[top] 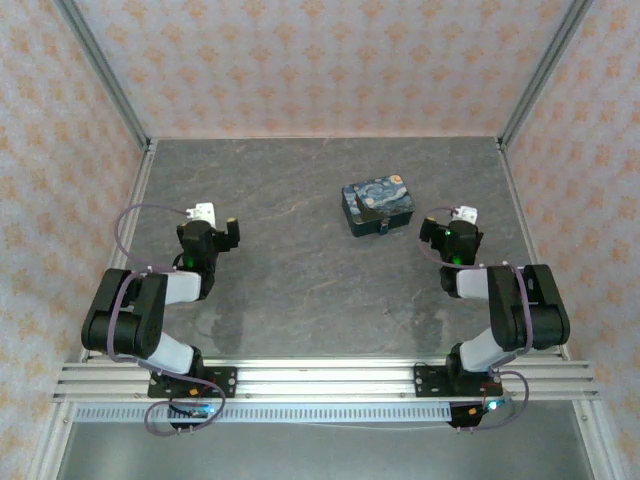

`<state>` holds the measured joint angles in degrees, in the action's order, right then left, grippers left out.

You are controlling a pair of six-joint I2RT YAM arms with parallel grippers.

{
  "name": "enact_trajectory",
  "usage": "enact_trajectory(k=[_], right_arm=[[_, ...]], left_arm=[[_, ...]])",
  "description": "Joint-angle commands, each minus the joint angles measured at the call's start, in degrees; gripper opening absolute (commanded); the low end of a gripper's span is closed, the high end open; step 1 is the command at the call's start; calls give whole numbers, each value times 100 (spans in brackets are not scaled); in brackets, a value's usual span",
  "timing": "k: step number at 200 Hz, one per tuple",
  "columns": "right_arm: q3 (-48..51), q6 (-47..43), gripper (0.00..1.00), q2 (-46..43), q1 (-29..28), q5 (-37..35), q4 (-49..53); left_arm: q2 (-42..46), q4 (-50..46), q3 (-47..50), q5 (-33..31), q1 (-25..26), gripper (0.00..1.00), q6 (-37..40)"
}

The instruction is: Unlock a padlock with a key

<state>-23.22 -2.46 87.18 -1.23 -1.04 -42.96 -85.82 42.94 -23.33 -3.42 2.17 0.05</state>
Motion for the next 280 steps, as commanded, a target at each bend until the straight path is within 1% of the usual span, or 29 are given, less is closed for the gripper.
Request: enact_trajectory(k=[1, 196, 214, 224, 237, 252, 262, 270, 280], right_arm=[[-69, -28, 99, 18, -35, -151, -178], [-54, -18, 99, -6, -35, -133, -188], [-148, 81, 99, -168, -35, -355, 68], [-254, 101, 99, -423, -35, -397, 456], [-492, 197, 99, -807, -35, -354, 1281], [-675, 430, 99, -1098, -35, -149, 1964], [-722, 640, 99, -1239, -35, 46, 2210], [-770, 560, 99, -1317, -43, 243, 2383], [-942, 595, 99, -1412, -52, 246, 2820]], left_arm=[[-4, -48, -119, -113, 20, 100, 65], [12, -22, -102, -103, 10, 100, 60], [178, -112, -78, -280, 11, 100, -38], [427, -312, -66, -297, 13, 100, -36], [868, -725, -84, -403, 11, 100, -101], [1381, -1302, -159, -381, 16, 100, -218], [1737, -1800, -299, -334, 11, 100, -464], [1952, -2250, -459, -212, 11, 100, -712], [2113, -2953, -777, -64, 15, 100, -1139]])
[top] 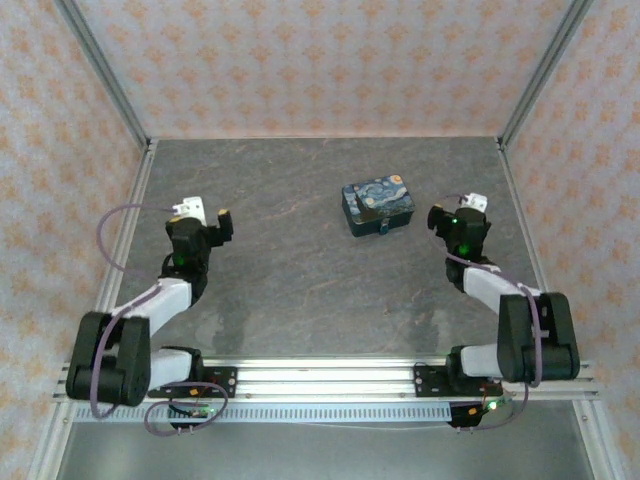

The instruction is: Unlock a padlock with a key

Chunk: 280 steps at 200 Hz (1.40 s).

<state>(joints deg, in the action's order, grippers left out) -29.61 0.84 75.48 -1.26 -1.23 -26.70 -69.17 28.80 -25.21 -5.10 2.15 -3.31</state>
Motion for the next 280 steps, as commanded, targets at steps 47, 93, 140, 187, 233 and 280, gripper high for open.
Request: enact_trajectory(k=[47, 93, 140, 187, 233, 280], right_arm=[[-1101, 1033, 99, -139, -15, 1697, 2102], [-1946, 1407, 99, 970, -15, 2486, 2009], [-2667, 1415, 96, 2154, 38, 2927, 1842], [-3131, 1263, 97, 2797, 82, 3346, 1885], [-3385, 1223, 97, 3110, 82, 4025, 1917], [-3240, 1339, 93, 3122, 42, 4593, 1763]], left_arm=[[-272, -3376, -2097, 1563, 163, 100, -2248], [-1634, -2896, -3008, 2741, 1018, 100, -3077], [-2947, -2760, -4083, 2831, 1966, 100, -3467], [-4238, -2631, -5200, 3110, 2511, 100, -3814], [-5162, -2749, -6175, 3222, 2812, 100, -3995], [-5562, -2669, -6553, 3411, 2860, 100, -4158]])
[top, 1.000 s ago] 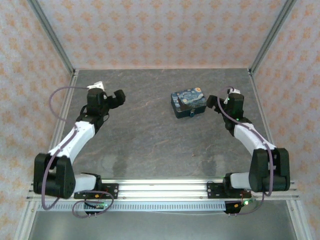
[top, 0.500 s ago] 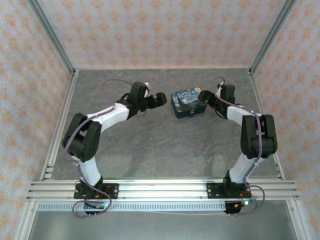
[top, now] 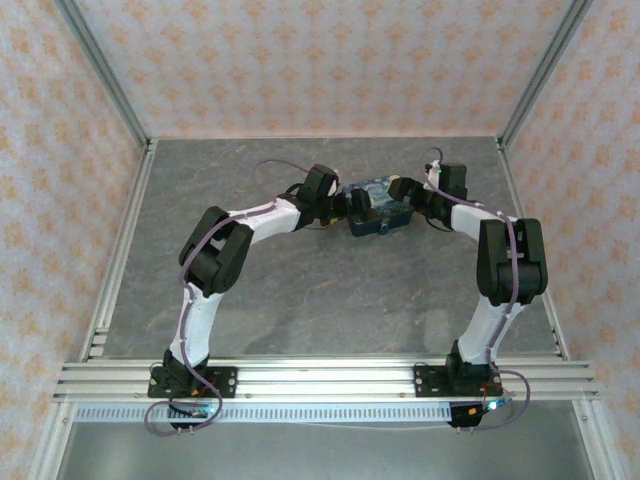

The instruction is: Unlock a padlock with a key

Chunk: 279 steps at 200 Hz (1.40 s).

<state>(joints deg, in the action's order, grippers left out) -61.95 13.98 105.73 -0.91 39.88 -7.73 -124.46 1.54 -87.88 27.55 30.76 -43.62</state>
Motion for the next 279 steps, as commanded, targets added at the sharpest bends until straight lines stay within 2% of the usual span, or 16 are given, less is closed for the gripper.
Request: enact_trajectory(k=[1, 69, 96, 189, 234, 279], right_arm=[[1, 39, 93, 97, 5, 488, -142], [339, -1, 93, -68, -325, 508, -136], [509, 2, 93, -237, -452, 453, -135], [1497, 443, 93, -1242, -1010, 587, -373], [1640, 495, 94, -1422, -1731, 507, -219], [1588, 739, 94, -1415, -2601, 71, -222]], left_arm=[[-33, 57, -289, 145, 0, 100, -129], [123, -73, -221, 84, -10, 100, 103], [242, -166, -158, 39, -15, 97, 220], [1426, -220, 1128, -201, -228, 97, 482], [2020, -291, 1813, -267, -424, 98, 591], [2433, -472, 2335, -516, -654, 98, 705]])
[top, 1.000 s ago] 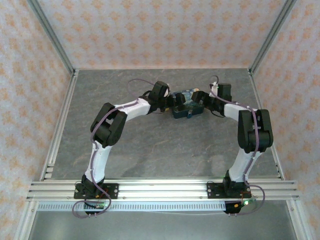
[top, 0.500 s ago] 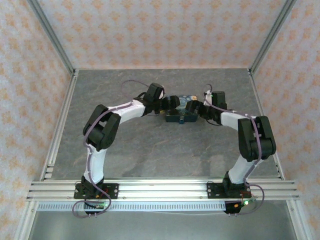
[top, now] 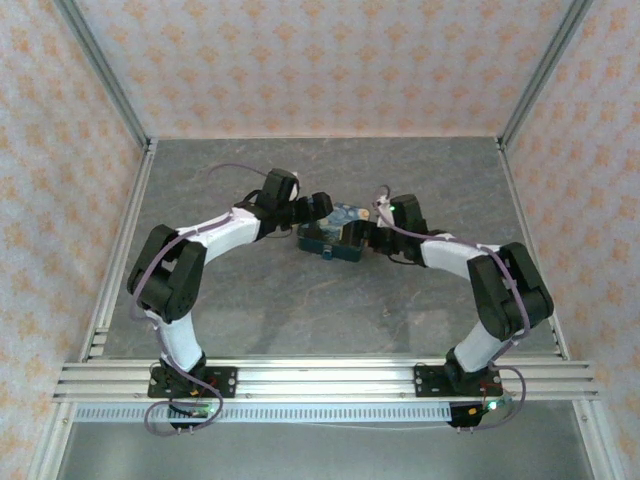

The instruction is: Unlock a padlock with a key

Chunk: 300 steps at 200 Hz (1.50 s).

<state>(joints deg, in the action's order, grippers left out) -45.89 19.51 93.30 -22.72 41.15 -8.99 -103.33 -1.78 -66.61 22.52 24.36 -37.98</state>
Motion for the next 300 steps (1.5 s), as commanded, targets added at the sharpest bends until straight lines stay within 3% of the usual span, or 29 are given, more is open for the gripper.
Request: enact_trajectory(k=[1, 68, 124, 151, 173, 214, 259, 300], right_arm=[[-22, 194, 94, -171, -432, -72, -94], [39, 435, 94, -123, -804, -204, -90], [-146, 5, 94, -1142, -805, -1835, 2243], [-41, 149, 86, -1612, -806, -2189, 3303], [150, 431, 77, -1966, -814, -2378, 4058], [469, 590, 66, -2366, -881, -2625, 4895], [606, 397, 58, -2164, -995, -2629, 4924], [537, 399, 54, -1778, -1153, -2622, 4877]], left_arm=[[325, -143, 214, -17, -17, 99, 141], [509, -365, 588, -287, -339, 100, 340], [1352, -778, 605, -976, -581, 100, 702], [1868, -792, 775, -1118, -578, 100, 704], [2205, -674, 979, -919, -394, 100, 704], [2464, -831, 1081, -976, 406, 100, 883], [2486, -654, 1227, -1020, 858, 100, 766], [2214, -569, 1200, -994, 918, 100, 603]])
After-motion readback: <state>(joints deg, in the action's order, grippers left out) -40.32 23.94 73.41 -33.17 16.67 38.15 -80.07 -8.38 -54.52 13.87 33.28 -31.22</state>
